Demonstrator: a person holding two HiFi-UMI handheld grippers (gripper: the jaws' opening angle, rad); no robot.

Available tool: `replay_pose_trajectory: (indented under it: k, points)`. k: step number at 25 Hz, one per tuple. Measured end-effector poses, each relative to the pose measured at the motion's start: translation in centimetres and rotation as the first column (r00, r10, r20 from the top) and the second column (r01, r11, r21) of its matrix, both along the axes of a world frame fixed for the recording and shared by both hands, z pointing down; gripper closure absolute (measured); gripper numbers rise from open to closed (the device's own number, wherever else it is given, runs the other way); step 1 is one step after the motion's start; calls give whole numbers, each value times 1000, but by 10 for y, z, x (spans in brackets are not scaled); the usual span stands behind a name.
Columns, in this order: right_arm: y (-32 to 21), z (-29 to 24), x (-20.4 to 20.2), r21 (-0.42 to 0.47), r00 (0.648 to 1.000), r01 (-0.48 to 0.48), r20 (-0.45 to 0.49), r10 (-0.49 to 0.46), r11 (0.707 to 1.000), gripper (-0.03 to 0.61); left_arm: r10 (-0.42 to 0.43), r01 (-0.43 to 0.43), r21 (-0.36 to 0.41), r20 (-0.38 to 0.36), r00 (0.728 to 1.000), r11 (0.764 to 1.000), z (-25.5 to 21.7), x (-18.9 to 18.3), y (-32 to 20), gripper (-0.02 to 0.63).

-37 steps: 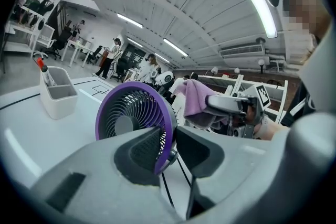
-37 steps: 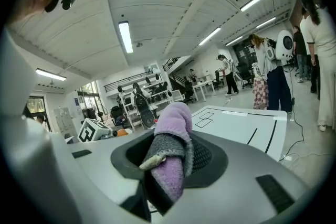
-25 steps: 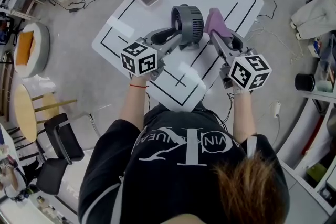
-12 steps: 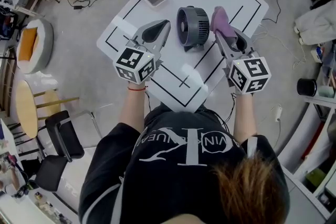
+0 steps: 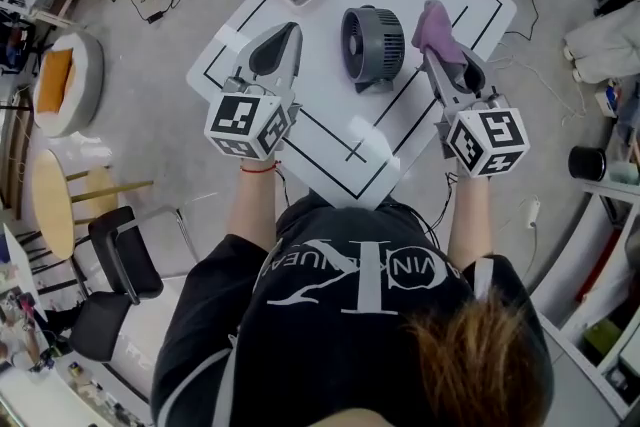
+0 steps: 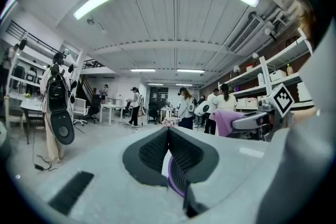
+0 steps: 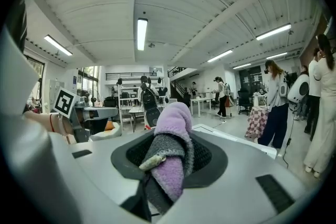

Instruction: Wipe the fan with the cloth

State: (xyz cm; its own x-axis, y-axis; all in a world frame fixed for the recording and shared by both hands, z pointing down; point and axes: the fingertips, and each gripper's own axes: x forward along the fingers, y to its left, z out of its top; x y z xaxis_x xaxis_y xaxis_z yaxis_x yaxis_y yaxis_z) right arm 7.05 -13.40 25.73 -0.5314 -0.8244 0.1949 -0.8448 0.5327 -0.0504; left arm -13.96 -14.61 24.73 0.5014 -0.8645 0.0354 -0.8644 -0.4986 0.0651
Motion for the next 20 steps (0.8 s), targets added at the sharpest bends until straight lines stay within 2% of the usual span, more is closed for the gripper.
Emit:
replay_pose_trajectory:
  k: [7,20]
  points:
    - [0,-4,3,23,1000,-9,-1,9,1000,443,-71,71,11,17,997,997,2,-17,3,603]
    - [0,-3,3,25,1000,-12,-7,12,1000,443,-100,100,16,18,995,995,0,-29,1,603]
